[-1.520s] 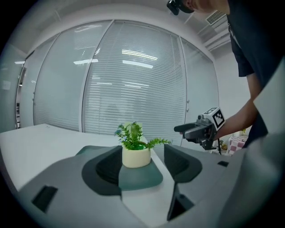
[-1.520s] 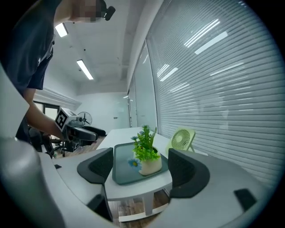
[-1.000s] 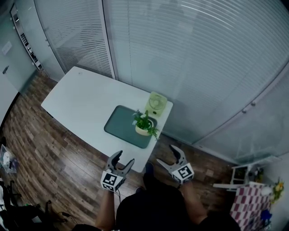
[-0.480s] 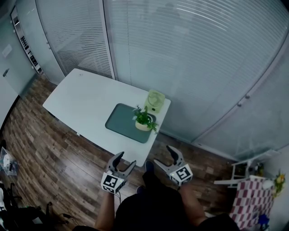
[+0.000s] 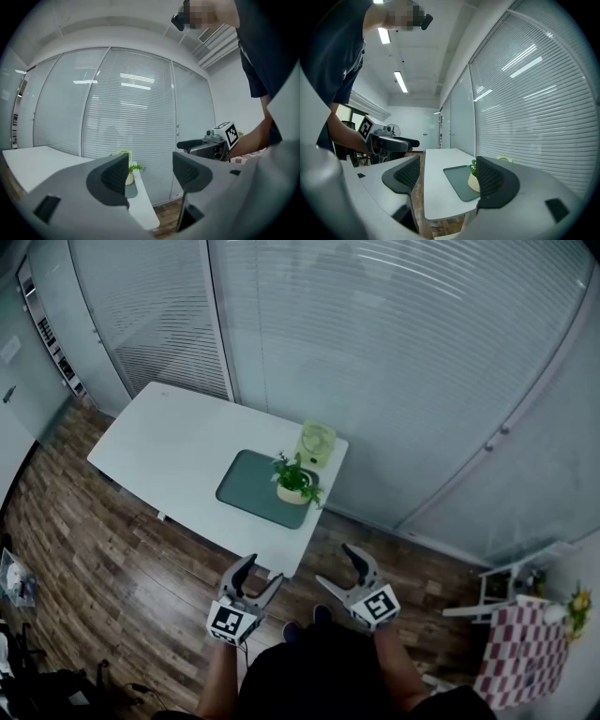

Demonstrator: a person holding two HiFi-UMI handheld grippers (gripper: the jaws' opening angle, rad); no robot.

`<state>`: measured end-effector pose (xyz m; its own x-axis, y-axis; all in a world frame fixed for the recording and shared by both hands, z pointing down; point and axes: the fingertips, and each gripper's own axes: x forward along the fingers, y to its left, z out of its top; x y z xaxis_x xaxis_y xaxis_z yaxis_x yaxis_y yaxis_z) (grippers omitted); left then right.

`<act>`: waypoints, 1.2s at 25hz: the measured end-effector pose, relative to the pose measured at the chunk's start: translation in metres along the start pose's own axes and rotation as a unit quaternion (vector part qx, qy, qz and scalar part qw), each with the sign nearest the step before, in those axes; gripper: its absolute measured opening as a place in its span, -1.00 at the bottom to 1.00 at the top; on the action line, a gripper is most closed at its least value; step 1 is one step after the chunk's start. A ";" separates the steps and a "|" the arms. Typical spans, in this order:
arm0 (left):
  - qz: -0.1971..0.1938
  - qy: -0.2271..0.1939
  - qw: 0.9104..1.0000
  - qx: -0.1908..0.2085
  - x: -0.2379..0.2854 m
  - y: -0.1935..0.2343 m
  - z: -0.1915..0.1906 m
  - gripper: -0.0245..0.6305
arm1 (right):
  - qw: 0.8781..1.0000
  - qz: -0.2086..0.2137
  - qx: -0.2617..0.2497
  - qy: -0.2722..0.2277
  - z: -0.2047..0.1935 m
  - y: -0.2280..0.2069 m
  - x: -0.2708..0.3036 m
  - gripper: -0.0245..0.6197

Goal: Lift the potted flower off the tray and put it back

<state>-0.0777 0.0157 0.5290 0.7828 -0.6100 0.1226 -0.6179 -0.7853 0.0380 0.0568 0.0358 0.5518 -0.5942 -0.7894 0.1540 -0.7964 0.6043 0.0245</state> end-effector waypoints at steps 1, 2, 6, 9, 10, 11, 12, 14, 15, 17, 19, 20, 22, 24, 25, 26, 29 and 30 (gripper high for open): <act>0.001 0.000 1.000 0.002 0.001 -0.001 0.001 -0.03 | 1.000 0.000 0.003 -0.001 0.000 -0.001 -0.001 0.22; 0.001 0.000 1.000 0.004 0.001 -0.002 0.002 -0.03 | 1.000 0.001 0.005 -0.003 0.001 -0.002 -0.001 0.22; 0.008 -0.002 1.000 0.007 0.009 -0.004 0.006 -0.03 | 1.000 0.006 0.001 -0.006 0.003 -0.010 -0.002 0.22; 0.005 -0.002 1.000 0.009 0.013 -0.015 0.012 -0.04 | 1.000 0.010 -0.004 -0.008 0.007 -0.016 -0.006 0.22; 0.004 -0.002 1.000 0.008 0.015 -0.018 0.014 -0.04 | 1.000 0.009 -0.001 -0.006 0.007 -0.018 -0.008 0.22; 0.003 -0.003 1.000 0.006 0.016 -0.021 0.015 -0.04 | 1.000 0.006 0.003 -0.002 0.007 -0.021 -0.009 0.21; 0.004 -0.004 1.000 0.003 0.018 -0.022 0.016 -0.04 | 1.000 0.002 0.006 -0.001 0.007 -0.024 -0.009 0.14; 0.009 -0.008 1.000 -0.004 0.021 -0.023 0.018 -0.05 | 1.000 -0.007 0.008 -0.010 0.009 -0.031 -0.011 -0.27; 0.014 -0.008 1.000 -0.006 0.022 -0.023 0.018 -0.11 | 1.000 -0.011 0.010 -0.016 0.011 -0.034 -0.013 -0.38; 0.022 -0.007 1.000 -0.007 0.024 -0.024 0.017 -0.38 | 1.000 -0.014 0.011 -0.013 0.011 -0.038 -0.017 -0.54; 0.028 -0.005 1.000 -0.008 0.025 -0.025 0.015 -0.50 | 1.000 -0.009 0.014 -0.010 0.010 -0.039 -0.020 -0.67; 0.032 -0.004 0.999 -0.007 0.025 -0.025 0.015 -0.62 | 1.000 -0.004 0.019 -0.013 0.011 -0.038 -0.021 -0.78; 0.040 -0.008 0.999 -0.004 0.026 -0.026 0.017 -0.81 | 0.999 0.005 0.034 -0.025 0.012 -0.038 -0.022 -0.89; 0.042 -0.018 0.999 -0.003 0.026 -0.028 0.022 -0.90 | 0.999 0.004 0.041 -0.026 0.011 -0.039 -0.024 -0.90; 0.041 -0.022 0.999 -0.003 0.026 -0.029 0.024 -0.90 | 0.999 0.003 0.038 -0.020 0.010 -0.040 -0.025 -0.91; 0.040 -0.023 0.999 -0.001 0.026 -0.030 0.026 -0.90 | 0.999 0.002 0.032 -0.015 0.008 -0.040 -0.026 -0.91; 0.040 -0.019 0.999 0.008 0.028 -0.032 0.027 -0.91 | 1.000 -0.001 0.019 -0.014 0.011 -0.042 -0.029 -0.91; 0.041 -0.019 0.999 0.009 0.029 -0.033 0.027 -0.91 | 1.000 -0.004 0.021 -0.016 0.012 -0.044 -0.030 -0.91</act>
<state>-0.0328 0.0206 0.5042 0.7326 -0.6750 0.0873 -0.6784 -0.7346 0.0122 0.1086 0.0317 0.5345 -0.5909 -0.7973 0.1227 -0.8045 0.5938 -0.0157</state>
